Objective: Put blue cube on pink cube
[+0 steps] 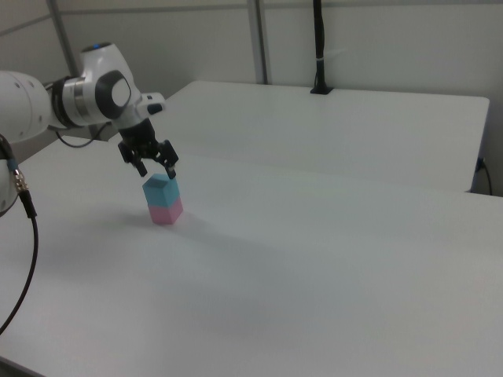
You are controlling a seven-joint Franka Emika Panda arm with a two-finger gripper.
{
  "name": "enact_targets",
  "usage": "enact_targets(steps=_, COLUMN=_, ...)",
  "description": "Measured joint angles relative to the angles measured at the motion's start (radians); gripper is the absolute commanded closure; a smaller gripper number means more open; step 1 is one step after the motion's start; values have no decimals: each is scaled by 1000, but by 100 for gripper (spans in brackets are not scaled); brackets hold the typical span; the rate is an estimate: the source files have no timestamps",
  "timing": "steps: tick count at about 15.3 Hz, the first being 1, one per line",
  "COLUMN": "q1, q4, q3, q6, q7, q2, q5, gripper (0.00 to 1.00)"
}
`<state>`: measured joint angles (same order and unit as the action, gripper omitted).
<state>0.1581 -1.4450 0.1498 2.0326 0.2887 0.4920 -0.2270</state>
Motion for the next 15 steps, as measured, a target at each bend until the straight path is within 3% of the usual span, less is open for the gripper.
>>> enact_targets(steps=3, q1=-23, q4=16, q3=-2, q6=-130, q7=114, q2=-82, q5=0, gripper=0)
enact_targets(steps=6, q1=-124, q4=18, q3=-6, q6=-311, q7=144, q2=-219, q5=51, gripper=0)
enact_targets(steps=9, q1=-233, q4=14, q3=-9, q6=-403, q7=127, q2=-330, q5=115, gripper=0)
enact_targets(steps=12, q1=-288, q4=-17, q3=-18, q6=-438, q7=70, q2=-412, q5=134, gripper=0)
enact_targets(steps=15, q1=-302, q4=-54, q3=-88, q6=-444, q7=-10, q2=-470, q5=201, gripper=0)
